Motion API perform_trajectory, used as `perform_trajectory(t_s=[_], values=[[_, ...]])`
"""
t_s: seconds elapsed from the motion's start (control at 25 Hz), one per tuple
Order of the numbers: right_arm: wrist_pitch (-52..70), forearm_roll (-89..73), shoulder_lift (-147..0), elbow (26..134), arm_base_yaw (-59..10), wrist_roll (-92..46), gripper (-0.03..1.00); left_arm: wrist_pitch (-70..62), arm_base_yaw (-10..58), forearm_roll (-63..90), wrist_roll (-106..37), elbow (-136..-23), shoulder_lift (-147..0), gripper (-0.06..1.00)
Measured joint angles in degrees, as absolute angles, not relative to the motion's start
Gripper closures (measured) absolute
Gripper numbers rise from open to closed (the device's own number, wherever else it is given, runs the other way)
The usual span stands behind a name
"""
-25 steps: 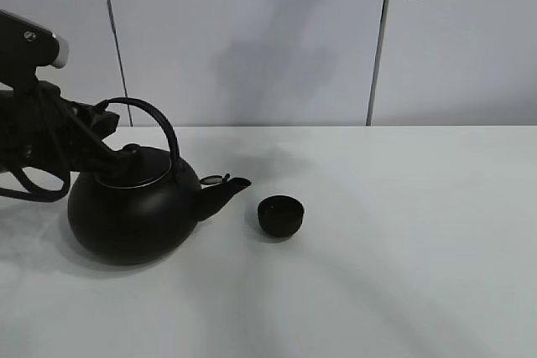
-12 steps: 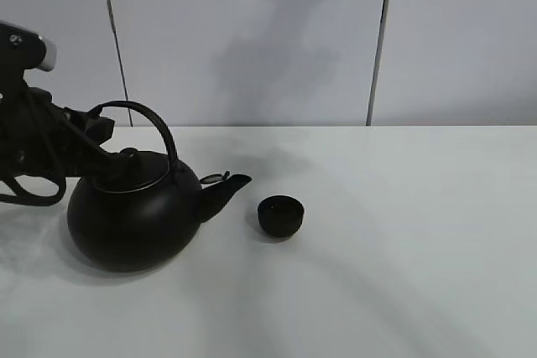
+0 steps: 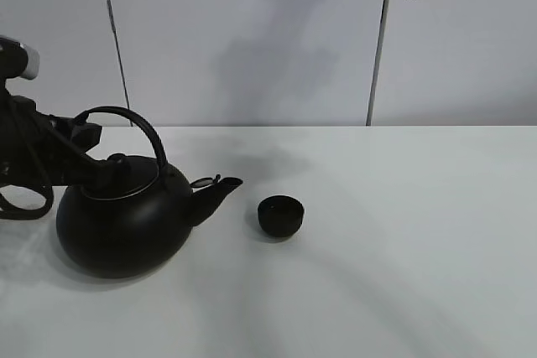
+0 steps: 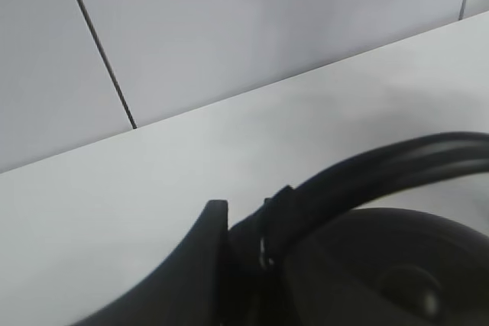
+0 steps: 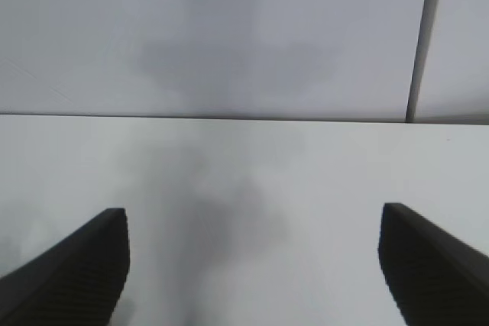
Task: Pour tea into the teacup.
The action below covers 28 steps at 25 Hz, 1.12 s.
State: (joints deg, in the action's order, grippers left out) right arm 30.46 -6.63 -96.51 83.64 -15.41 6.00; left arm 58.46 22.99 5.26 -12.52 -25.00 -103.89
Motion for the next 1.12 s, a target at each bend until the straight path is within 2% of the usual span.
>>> perform_trajectory(t_s=[0.92,1.12], values=[[30.46,-6.63,-96.51,83.64,-15.41,6.00,0.35,62.26,22.99,3.53,-10.15,-20.47,-103.02,0.84],[30.46,-6.63,-96.51,83.64,-15.41,6.00,0.35,62.47,22.99,1.93,-9.66,-20.47,-103.02,0.81]])
